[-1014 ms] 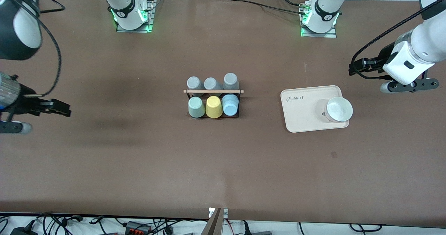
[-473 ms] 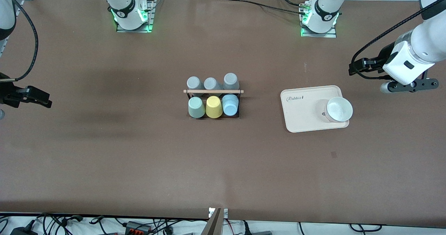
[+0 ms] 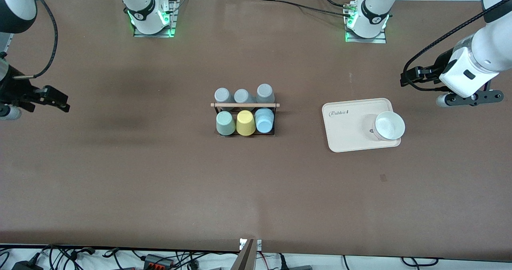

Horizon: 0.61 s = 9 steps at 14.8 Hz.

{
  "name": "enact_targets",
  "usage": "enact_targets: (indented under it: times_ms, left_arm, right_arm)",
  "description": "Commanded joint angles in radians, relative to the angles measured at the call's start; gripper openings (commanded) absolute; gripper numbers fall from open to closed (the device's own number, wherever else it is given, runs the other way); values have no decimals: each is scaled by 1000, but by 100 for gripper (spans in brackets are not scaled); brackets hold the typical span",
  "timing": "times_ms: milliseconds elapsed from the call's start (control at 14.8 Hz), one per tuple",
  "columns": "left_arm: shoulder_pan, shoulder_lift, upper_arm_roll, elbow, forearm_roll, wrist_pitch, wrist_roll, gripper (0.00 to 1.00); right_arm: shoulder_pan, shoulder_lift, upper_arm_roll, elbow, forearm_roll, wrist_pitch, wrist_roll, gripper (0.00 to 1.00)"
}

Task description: Hang scattered cups on rack with three cups

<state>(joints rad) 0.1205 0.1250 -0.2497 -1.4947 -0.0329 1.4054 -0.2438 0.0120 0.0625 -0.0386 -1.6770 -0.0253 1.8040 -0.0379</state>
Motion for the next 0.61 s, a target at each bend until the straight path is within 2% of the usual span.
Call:
enact_targets:
  times_ms: [0,541]
  left_arm:
    - [10,-24,-2,-21,-12,-3,21,100]
    - [10,-24,-2,-22,-12,-3,23,100]
  right_arm:
    - [-13,-78,0,-104,-1,32,-22,100]
    - [-10,-70,0,-18,21,-93,-22,100]
